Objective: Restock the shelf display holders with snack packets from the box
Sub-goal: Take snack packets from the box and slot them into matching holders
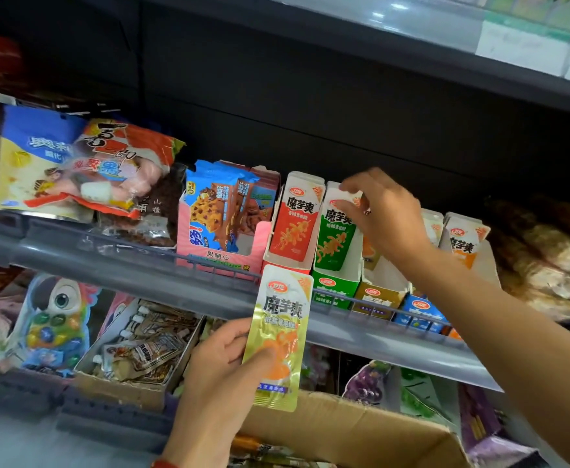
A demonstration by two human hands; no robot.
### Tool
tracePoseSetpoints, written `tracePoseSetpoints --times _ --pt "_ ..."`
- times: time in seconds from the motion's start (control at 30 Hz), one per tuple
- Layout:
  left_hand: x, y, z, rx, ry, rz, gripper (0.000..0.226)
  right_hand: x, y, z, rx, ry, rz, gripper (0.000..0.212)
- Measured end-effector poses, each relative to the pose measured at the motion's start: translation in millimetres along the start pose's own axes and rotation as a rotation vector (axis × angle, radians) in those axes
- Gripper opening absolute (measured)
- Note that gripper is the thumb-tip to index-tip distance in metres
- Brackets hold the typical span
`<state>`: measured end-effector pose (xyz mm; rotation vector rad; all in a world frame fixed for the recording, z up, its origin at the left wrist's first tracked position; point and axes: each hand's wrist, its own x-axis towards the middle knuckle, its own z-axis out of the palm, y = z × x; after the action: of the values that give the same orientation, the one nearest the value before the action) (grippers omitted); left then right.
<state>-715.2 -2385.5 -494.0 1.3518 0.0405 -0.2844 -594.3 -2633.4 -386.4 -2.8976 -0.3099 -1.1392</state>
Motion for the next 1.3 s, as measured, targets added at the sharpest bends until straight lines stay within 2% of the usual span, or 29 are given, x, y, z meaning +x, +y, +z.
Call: tracePoseSetpoints --times 0.1,0.23,0.37,0.43,0.57,0.67,0.8,0.9,1.13,1.3 --pt "-4 1 3 0.024 -0.012 0.015 0.028 -43 -35 -20 0.261 -0.113 -0.024 0.027" --pt "-8 -5 8 0.094 -0.036 0.051 0.030 -86 -54 -39 0.482 -0.542 0.085 0.036" --pt "-13 -10 13 0.196 -0.056 0.128 0.031 -92 -37 -61 0.691 -0.536 0.230 0.009" --pt "-11 -14 13 0.282 -0.020 0.160 0.034 -82 -19 -80 0.627 -0.440 0.222 0.006" --pt "-7 -16 9 0.338 0.018 0.117 0.033 -50 24 -117 0.306 -0.109 0.215 0.014" --pt "-6 -16 10 0.383 0.006 0.097 0.034 -27 51 -120 0.132 0.005 0.251 0.020" --pt "-6 -16 11 0.391 0.006 0.063 0.036 -7 75 -91 0.056 -0.043 0.330 0.024" --pt "-3 -15 9 0.406 0.011 0.052 0.037 -5 83 -63 0.028 -0.114 0.346 0.020" --pt "5 -16 7 0.327 -0.006 0.003 0.034 -13 77 -15 -0.170 -0.291 0.212 0.022" --pt "8 -18 8 0.307 -0.013 -0.001 0.034 -11 83 -6 -0.232 -0.233 0.202 0.024"
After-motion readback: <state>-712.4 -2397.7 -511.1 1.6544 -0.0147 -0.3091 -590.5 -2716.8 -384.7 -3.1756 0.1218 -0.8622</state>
